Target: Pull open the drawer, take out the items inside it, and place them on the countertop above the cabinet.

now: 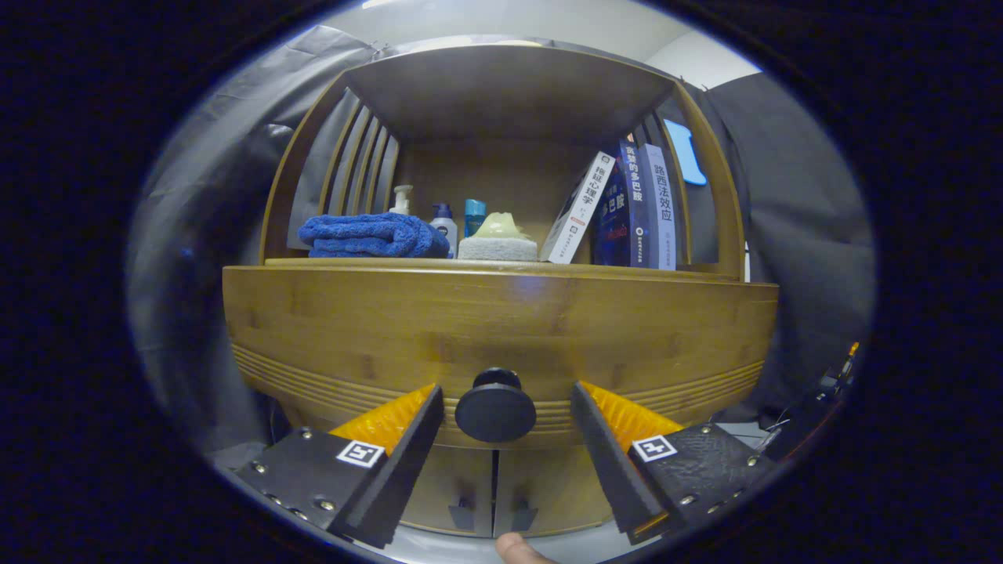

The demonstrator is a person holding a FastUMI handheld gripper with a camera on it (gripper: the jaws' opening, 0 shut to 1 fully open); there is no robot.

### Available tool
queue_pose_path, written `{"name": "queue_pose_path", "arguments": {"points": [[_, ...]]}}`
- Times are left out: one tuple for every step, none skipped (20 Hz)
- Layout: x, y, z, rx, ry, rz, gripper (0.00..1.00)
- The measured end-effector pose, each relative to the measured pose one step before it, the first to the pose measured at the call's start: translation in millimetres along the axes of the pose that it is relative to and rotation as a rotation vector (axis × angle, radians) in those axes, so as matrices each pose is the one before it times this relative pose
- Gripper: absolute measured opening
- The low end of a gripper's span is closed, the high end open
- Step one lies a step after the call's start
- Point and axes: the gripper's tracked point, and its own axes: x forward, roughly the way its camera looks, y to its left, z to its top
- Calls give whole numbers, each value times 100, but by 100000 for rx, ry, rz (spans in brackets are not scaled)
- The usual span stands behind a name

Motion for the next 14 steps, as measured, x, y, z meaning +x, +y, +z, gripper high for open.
{"name": "queue_pose_path", "arguments": {"points": [[34,57,-78,-193,-247,7,99],[200,-50,-3,-124,44,-16,99],[61,74,-23,353,-135,-83,99],[238,43,-26,158,-150,-42,99],[97,58,30,110,-133,-140,99],[240,-53,66,24,141,-76,99],[147,12,-61,-157,294,64,99],[66,83,23,272,-132,30,99],[215,-14,-7,89,237,-103,99],[136,10,53,98,41,-102,99],[84,57,-31,-84,94,-8,99],[69,75,-20,241,-47,-29,99],[67,15,-7,214,27,-33,99],[159,51,37,-124,191,-26,99]]}}
